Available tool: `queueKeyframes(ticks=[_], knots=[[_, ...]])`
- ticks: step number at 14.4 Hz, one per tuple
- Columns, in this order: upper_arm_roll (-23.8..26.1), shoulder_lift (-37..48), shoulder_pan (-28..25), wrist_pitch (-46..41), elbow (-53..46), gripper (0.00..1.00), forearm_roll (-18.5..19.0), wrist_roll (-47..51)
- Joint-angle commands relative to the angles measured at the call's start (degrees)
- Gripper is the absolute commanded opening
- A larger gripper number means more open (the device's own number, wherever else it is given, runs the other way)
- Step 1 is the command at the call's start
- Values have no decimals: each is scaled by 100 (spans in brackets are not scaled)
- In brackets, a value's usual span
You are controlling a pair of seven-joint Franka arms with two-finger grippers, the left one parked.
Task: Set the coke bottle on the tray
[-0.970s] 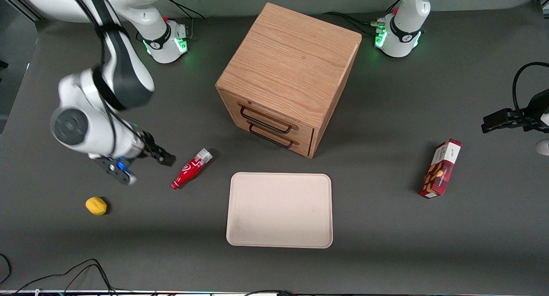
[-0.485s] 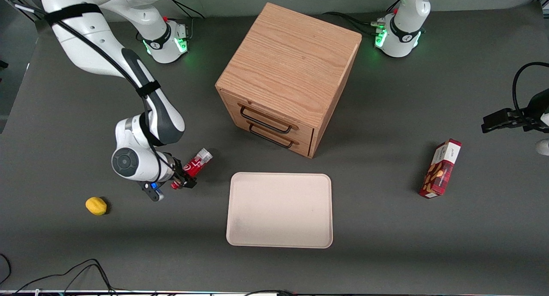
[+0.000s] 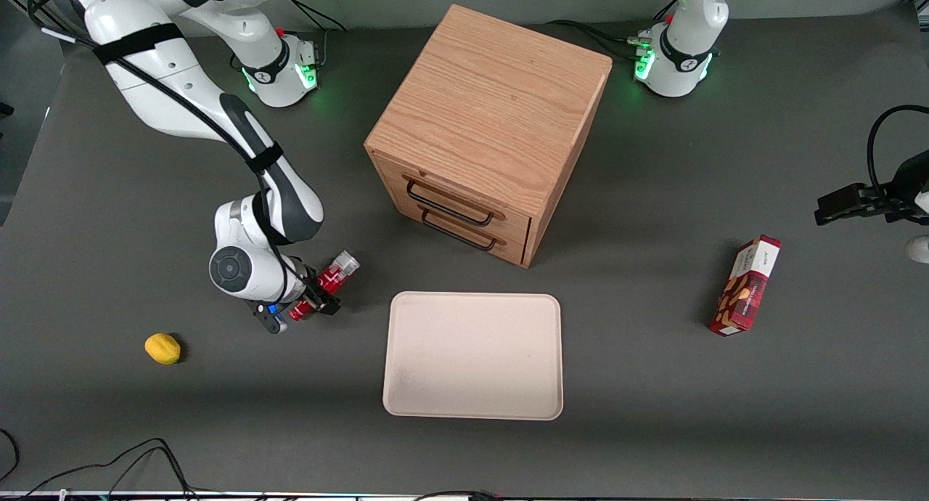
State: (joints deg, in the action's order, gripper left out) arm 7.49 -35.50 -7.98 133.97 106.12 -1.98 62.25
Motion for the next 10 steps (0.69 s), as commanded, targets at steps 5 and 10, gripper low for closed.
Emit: queueKeyframes(ticks=[5,10], knots=[[121,78,-37,138,111,0,-118,121],[112,806,-11,-1465,-704,0,-66,-790]])
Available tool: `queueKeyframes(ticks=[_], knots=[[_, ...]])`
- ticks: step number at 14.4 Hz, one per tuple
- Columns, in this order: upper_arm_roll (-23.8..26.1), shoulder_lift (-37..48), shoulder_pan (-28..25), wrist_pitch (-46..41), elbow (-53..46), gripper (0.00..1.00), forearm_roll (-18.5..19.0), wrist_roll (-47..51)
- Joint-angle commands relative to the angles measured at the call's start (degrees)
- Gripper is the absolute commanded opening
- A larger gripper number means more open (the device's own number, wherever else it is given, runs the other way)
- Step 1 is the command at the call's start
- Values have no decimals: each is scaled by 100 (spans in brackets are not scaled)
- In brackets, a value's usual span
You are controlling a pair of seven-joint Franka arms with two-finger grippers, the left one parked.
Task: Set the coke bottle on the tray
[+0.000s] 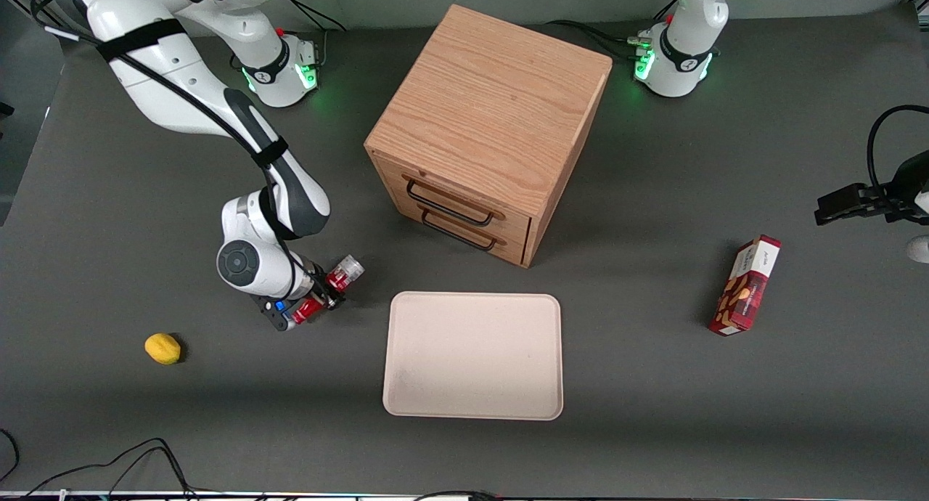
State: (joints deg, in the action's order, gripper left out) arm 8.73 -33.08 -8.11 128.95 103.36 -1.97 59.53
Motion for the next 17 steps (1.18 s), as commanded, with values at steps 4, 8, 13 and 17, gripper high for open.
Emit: queueKeyframes(ticks=[4,8,13,17], knots=[[-3,619,-24,-3126,-2394,0,338,-2066],[417,-126,-183,-3544,-4250,0,356,-2558],[1052,-1734,-297,-2176,-5221,0,364,-2797],[1008,-2816,-490,-1119,-5203,0,373,-2842]])
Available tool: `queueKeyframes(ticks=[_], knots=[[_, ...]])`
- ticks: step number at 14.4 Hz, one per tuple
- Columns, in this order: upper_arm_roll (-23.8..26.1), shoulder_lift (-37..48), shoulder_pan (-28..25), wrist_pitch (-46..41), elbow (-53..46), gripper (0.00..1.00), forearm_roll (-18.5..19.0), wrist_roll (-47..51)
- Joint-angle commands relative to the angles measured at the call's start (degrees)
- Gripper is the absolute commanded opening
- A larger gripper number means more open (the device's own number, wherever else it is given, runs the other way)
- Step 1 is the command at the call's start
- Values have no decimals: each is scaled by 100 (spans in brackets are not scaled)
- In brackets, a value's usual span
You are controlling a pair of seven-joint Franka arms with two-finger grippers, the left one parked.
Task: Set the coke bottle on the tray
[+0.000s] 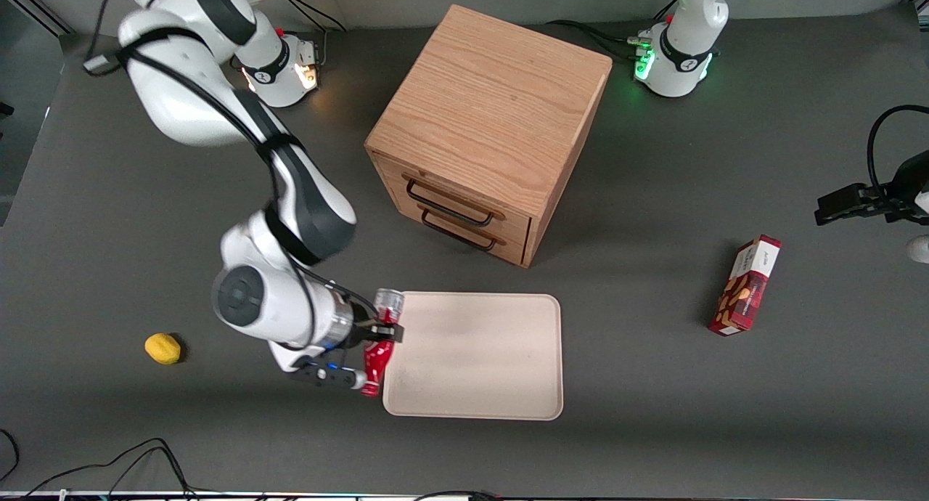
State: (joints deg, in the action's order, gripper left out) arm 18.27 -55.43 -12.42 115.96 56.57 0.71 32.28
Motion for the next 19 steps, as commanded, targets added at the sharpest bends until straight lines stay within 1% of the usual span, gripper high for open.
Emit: queueKeyframes(ticks=[1,4,9,10,11,12,13,19], knots=[[19,-730,-85,260,-524,0,104,-116],[10,-960,-94,567,-411,0,227,-108],[9,-1004,-94,787,-261,0,228,-55],[9,-1031,-85,884,-235,74,236,-20],[-8,-1013,-94,1006,-139,100,332,-28],[-8,-1022,-94,1086,-85,100,498,-20],[-8,-1013,-94,1095,-68,100,552,-20],[-8,-996,-94,1096,-59,100,570,-20]])
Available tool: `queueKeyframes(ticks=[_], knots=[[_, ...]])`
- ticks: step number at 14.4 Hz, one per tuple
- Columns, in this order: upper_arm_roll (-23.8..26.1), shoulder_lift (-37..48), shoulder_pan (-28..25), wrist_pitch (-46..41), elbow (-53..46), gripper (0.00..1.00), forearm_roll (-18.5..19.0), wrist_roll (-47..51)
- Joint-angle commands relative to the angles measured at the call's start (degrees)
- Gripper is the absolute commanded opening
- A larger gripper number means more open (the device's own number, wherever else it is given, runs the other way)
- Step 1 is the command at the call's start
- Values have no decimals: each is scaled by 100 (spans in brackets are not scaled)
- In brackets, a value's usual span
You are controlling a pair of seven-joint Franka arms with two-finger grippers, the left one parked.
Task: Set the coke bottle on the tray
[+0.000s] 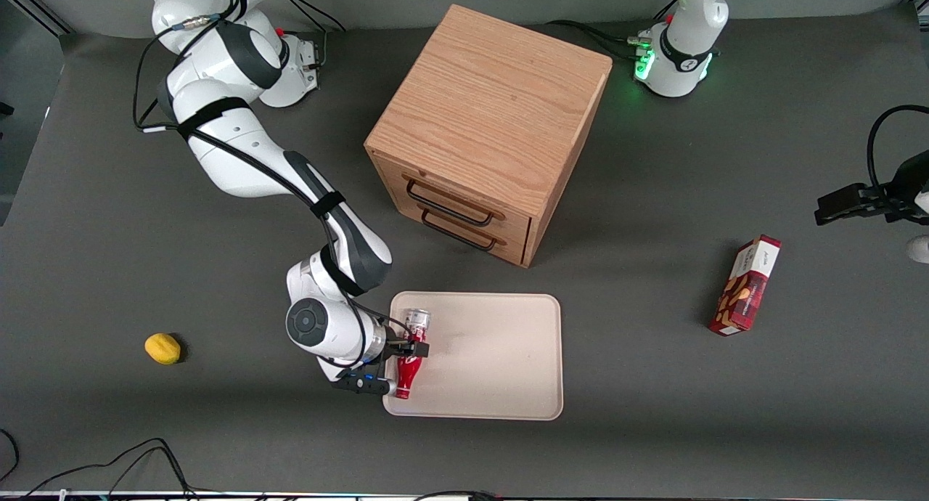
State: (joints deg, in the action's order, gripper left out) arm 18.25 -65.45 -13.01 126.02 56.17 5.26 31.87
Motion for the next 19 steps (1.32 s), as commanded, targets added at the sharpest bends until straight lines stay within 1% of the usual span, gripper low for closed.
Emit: queueKeyframes(ticks=[1,3,5,7,9,11,13,14,16,17,18,19], knots=[[3,23,-35,89,-27,100,115,13],[64,250,-18,54,-45,100,98,-14],[73,785,9,-304,-36,100,115,-101],[56,1408,79,-884,-19,100,177,-198],[3,2120,263,-1673,60,100,186,-268],[-93,2832,465,-2473,96,100,177,-566],[-435,3544,562,-3465,96,100,98,-1022],[-706,3852,580,-3984,96,100,54,-1277],[-1356,4423,606,-4750,148,100,-287,-1761],[-1725,4757,615,-5015,323,100,-594,-1876],[-2059,5204,615,-5130,751,100,-840,-1973],[-2324,5757,598,-5079,1425,100,-921,-2104]])
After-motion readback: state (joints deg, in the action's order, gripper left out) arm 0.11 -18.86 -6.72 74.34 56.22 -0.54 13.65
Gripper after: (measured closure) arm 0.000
